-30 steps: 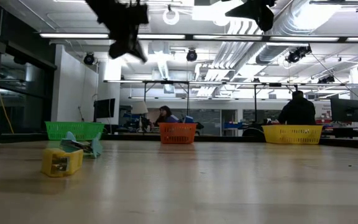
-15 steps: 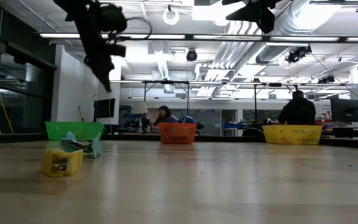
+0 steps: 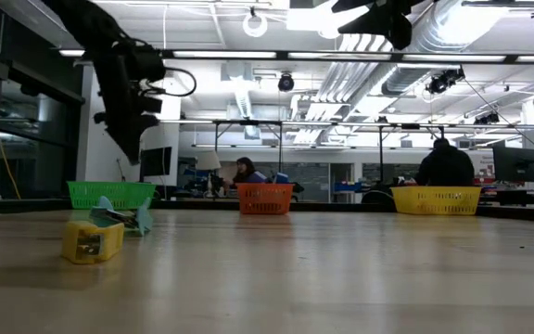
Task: Pick and place Stapler, Stapler remover, tape
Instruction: Put the green stapler into the green bin
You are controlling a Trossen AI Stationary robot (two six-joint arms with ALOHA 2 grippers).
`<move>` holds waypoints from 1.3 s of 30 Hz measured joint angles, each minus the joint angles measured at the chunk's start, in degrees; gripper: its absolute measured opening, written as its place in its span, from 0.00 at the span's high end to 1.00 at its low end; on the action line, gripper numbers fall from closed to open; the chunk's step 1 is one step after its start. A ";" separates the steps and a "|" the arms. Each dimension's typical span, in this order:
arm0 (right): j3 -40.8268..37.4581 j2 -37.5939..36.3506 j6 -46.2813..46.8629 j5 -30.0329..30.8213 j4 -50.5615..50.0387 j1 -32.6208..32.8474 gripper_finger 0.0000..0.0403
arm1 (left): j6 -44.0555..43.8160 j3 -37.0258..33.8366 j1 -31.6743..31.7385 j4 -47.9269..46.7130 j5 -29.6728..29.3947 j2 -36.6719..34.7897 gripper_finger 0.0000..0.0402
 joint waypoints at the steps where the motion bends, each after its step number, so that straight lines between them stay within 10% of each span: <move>1: 0.00 0.00 0.00 0.19 0.00 0.00 0.53 | -0.31 -0.86 0.58 1.16 0.54 0.00 0.84; 30: 0.00 0.00 1.54 0.25 0.02 0.00 0.54 | -2.95 -6.11 3.56 6.97 1.48 0.02 0.83; 39: 0.00 0.00 1.55 0.25 0.02 0.00 0.54 | -2.95 -6.09 3.56 6.84 1.76 0.02 0.62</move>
